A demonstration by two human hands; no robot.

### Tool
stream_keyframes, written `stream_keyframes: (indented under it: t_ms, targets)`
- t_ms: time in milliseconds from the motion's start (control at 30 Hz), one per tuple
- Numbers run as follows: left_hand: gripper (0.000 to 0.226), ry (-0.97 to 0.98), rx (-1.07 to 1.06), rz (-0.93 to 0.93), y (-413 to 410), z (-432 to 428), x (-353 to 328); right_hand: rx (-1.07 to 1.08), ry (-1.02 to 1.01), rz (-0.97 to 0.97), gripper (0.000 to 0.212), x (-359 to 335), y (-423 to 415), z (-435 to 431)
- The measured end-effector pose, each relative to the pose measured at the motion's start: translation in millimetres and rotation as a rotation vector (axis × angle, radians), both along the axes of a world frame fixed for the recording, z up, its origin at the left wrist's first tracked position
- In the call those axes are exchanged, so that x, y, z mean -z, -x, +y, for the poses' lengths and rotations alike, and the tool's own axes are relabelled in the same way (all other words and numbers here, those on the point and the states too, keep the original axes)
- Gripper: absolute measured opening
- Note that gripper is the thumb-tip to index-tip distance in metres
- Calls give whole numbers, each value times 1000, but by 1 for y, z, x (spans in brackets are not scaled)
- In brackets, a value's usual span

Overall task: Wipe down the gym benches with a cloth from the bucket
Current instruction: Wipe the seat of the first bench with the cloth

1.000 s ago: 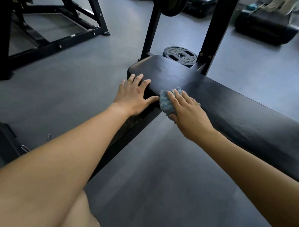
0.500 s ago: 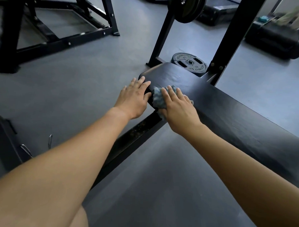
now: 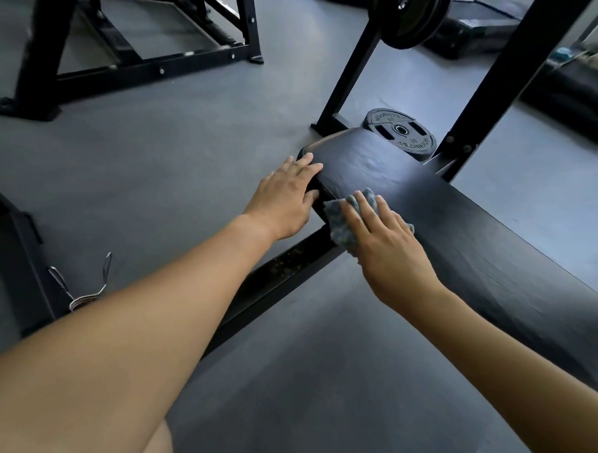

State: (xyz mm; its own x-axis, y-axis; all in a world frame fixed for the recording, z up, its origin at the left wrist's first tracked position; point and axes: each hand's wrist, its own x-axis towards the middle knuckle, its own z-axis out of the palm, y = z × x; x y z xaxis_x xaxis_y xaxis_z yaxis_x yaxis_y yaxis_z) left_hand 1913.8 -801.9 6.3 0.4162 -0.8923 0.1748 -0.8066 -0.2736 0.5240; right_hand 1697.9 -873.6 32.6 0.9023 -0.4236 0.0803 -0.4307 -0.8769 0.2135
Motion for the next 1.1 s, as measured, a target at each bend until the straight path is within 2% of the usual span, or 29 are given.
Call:
stream_keyframes:
  t_ms: [167, 267, 433, 600, 767, 933, 1100]
  targets:
    - [54, 62, -12, 70, -3, -2, 1, 18, -70, -71, 77, -4, -59, -11]
    - [56, 68, -11, 102, -6, 0, 1, 25, -87, -71, 88, 0, -86, -17]
    - [54, 59, -14, 91, -9, -2, 1, -61, -16, -72, 70, 3, -62, -19]
    - [46, 100, -24, 139, -8, -7, 5, -56, 20, -68, 72, 7, -33, -7]
    - [47, 124, -28, 168, -8, -10, 7, -59, -20, -62, 71, 2, -62, -14]
    - [49, 141, -83, 195, -4, -10, 0, 46, -90, -121, 77, 7, -102, -17]
    - [52, 90, -35, 153, -1, -5, -1, 2, -89, -128, 68, 5, -79, -14]
